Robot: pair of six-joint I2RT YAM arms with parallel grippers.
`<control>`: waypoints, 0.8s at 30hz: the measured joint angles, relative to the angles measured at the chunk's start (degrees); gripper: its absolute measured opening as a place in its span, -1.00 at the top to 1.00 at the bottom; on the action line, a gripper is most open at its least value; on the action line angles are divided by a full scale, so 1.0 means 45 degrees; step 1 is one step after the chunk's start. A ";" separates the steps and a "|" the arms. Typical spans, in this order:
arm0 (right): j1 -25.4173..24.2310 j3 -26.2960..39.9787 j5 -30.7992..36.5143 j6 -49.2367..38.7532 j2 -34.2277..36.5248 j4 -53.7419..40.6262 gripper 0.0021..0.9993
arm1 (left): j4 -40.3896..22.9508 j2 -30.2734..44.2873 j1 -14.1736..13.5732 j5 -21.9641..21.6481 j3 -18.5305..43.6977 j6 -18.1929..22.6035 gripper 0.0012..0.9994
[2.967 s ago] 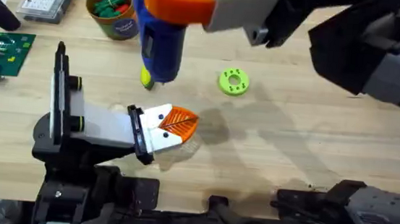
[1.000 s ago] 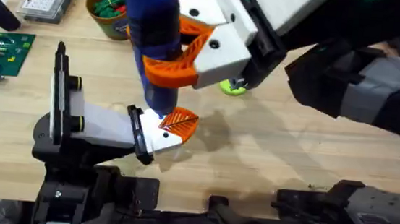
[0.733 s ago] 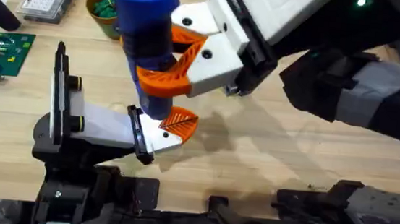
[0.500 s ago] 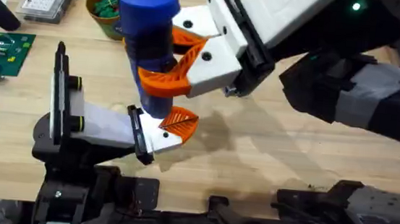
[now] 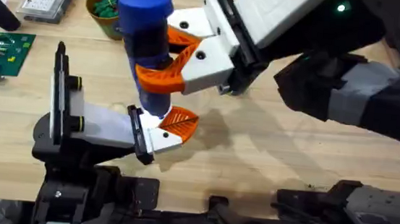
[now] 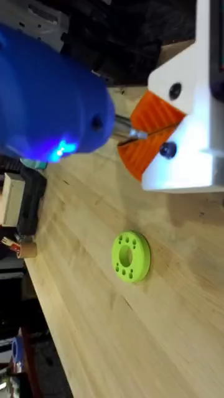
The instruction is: Pick up the gripper from the table and insert it into the empty holder that is missing its gripper. Then pick up a screw, insert it into the mounting hole, and use the screwdriver to tighten it. Finally, clean up the table by picking up the vegetable and placing it into the bucket.
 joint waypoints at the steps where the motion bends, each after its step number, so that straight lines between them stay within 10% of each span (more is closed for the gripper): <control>1: 0.0000 0.0000 0.0000 0.0003 0.0047 -0.0001 0.98 | 0.0000 0.0000 0.0000 0.0000 0.0000 0.0000 0.99; 24: 0.0000 0.0000 -0.0015 -0.0113 0.0166 -0.0453 0.98 | 0.0000 0.0003 0.0000 -0.0005 0.0000 0.0000 0.99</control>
